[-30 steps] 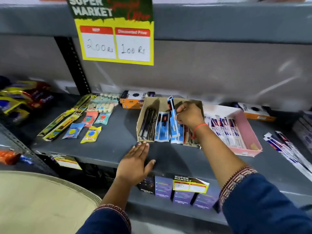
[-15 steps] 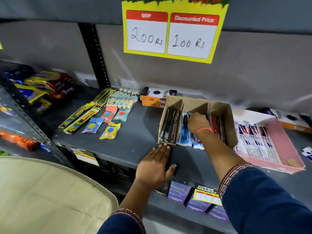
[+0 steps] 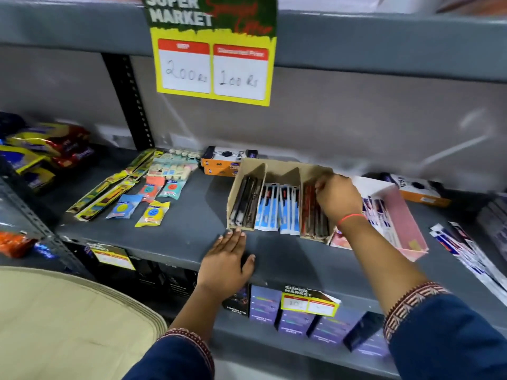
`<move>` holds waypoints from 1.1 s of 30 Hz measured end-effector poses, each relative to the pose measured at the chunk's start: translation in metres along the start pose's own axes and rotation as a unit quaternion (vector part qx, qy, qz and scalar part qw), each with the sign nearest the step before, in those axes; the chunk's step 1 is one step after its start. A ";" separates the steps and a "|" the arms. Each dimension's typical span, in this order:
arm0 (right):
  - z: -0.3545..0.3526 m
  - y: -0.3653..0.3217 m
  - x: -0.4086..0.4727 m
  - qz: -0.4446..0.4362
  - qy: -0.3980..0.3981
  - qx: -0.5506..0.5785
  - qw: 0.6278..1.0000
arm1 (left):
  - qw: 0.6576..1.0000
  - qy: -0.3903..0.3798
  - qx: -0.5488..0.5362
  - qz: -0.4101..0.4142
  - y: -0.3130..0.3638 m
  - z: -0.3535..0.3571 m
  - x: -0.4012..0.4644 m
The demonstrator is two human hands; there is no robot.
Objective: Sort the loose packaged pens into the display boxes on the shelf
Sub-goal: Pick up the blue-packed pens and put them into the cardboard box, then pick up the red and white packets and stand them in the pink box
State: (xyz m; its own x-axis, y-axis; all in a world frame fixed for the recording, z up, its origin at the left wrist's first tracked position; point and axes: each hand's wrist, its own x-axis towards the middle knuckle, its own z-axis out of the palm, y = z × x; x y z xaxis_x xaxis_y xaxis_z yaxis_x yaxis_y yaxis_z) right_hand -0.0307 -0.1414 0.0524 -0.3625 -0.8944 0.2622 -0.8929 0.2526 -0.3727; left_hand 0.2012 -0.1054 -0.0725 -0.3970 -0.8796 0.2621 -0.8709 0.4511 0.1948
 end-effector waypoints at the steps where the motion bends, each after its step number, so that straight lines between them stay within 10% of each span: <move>1: -0.007 0.014 -0.002 0.016 0.015 0.004 1.000 | 1.000 0.000 0.003 -0.013 0.008 0.001 0.000; 22: -0.047 0.214 -0.041 0.176 0.087 0.068 0.978 | 0.970 -0.153 -0.015 0.186 0.188 0.038 0.031; 33: -0.052 0.259 -0.034 0.269 -0.053 0.009 0.962 | 0.977 -0.118 0.016 0.176 0.189 0.038 0.028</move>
State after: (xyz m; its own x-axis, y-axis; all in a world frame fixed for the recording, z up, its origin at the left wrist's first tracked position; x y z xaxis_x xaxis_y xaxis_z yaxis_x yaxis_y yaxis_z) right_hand -0.2636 -0.0268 -0.0067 -0.7399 -0.6696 -0.0645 -0.5794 0.6831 -0.4445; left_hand 0.0147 -0.0505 -0.0645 -0.7266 -0.6823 0.0812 -0.6751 0.7309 0.1007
